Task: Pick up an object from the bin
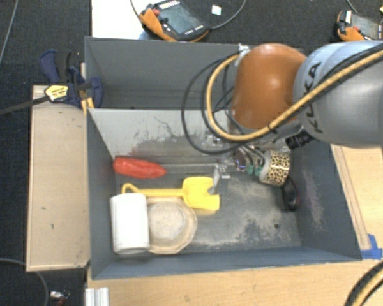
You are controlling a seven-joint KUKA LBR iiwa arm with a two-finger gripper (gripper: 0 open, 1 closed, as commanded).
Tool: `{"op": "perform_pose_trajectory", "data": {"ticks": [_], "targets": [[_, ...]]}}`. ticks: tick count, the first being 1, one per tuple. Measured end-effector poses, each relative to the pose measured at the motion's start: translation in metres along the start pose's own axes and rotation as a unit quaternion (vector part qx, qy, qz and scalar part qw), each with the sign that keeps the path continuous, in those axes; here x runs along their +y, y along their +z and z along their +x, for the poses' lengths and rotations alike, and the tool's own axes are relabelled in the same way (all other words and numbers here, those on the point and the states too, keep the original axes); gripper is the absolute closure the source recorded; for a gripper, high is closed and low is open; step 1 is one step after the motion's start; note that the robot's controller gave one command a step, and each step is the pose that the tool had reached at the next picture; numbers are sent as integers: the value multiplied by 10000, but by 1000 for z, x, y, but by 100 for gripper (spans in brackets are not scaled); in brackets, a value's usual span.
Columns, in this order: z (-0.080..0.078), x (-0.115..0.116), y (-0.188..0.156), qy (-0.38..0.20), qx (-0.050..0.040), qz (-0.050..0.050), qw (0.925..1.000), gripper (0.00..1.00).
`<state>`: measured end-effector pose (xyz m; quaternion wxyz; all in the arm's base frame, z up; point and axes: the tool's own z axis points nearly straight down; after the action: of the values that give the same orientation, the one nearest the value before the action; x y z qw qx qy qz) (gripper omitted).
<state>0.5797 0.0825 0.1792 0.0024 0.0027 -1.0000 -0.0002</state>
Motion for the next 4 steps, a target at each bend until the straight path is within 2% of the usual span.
{"op": "perform_pose_trajectory", "data": {"ticks": [1, 2, 3, 4], "targets": [[-2, -1, -5, 17, -40, -3, 10000, 0], [23, -7, 110, 678, -16, -5, 9977, 0], [29, 6, 20, 137, -115, -17, 9998, 0], [23, -7, 105, 650, -21, -5, 9979, 0]]}}
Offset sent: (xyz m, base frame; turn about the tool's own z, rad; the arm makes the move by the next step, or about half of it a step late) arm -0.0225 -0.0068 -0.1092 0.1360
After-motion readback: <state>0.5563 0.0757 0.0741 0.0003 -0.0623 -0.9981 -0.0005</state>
